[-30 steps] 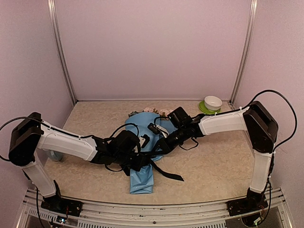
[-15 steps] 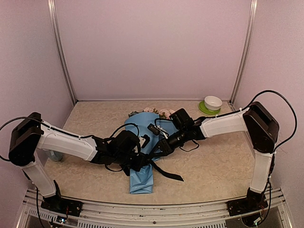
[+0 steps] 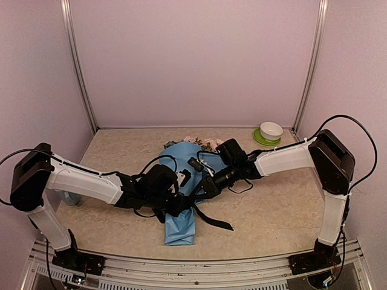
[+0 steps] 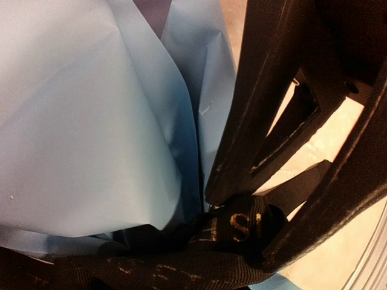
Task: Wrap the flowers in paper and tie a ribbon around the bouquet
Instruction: Tie the half-tied ribbon around the folded bouquet.
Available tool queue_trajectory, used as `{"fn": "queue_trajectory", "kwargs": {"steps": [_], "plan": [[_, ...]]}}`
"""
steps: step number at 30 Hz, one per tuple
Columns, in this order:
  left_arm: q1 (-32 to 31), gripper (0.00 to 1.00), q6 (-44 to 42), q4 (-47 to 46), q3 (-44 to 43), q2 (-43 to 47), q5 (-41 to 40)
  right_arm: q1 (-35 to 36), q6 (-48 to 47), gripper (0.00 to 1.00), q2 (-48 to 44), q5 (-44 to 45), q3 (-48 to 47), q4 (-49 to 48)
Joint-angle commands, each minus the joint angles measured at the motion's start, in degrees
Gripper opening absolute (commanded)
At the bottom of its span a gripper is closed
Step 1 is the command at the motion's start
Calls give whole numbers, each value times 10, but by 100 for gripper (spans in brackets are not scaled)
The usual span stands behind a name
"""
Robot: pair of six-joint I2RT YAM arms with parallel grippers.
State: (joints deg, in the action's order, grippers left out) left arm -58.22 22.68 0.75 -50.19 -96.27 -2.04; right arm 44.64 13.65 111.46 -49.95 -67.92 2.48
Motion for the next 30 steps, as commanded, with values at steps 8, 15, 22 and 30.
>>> {"fn": "queue_trajectory", "kwargs": {"steps": [8, 15, 22, 30], "plan": [[5, 18, -5, -22, 1, 1, -16, 5, 26, 34, 13, -13, -3, -16], [5, 19, -2, -31, 9, 9, -25, -22, 81, 40, -25, 17, 28, -53], [5, 21, -4, -29, 14, 10, -23, -32, 108, 40, -11, 19, 24, -71], [5, 21, -2, -29, 16, 10, -19, -60, 142, 38, -41, 81, 33, -76]]}}
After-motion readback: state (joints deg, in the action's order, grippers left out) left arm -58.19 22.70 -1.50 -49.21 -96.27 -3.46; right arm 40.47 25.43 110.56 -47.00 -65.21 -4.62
